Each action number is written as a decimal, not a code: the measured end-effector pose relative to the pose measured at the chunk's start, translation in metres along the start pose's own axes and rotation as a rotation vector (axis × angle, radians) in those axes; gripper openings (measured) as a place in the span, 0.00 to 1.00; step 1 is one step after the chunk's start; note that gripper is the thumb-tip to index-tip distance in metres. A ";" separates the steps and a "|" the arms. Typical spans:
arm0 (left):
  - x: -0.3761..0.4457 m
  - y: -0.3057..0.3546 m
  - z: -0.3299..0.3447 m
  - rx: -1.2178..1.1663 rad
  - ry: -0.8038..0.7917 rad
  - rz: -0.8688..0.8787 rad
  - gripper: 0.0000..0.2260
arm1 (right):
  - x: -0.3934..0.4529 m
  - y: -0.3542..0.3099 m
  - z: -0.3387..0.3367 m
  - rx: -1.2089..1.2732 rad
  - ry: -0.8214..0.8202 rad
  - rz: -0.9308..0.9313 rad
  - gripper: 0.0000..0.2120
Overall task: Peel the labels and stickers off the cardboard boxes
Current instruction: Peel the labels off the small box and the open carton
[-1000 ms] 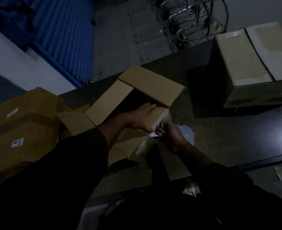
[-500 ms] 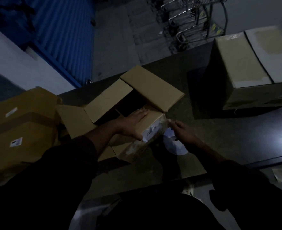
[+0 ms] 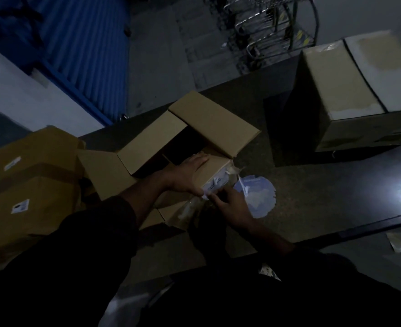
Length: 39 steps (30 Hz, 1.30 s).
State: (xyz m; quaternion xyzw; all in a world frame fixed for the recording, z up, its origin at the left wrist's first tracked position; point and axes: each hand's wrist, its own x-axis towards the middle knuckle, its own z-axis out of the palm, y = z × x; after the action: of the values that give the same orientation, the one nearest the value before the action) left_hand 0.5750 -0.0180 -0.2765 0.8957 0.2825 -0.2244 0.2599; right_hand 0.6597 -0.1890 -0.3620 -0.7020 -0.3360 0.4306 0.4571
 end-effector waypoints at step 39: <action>0.002 0.002 0.054 -0.015 0.445 0.148 0.44 | 0.020 0.003 0.000 0.012 0.366 -0.151 0.06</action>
State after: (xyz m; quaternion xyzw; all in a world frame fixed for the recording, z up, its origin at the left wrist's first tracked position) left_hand 0.5640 -0.0506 -0.3187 0.9394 0.2681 0.0003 0.2138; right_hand 0.6674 -0.1729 -0.3707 -0.7388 -0.2964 0.2622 0.5455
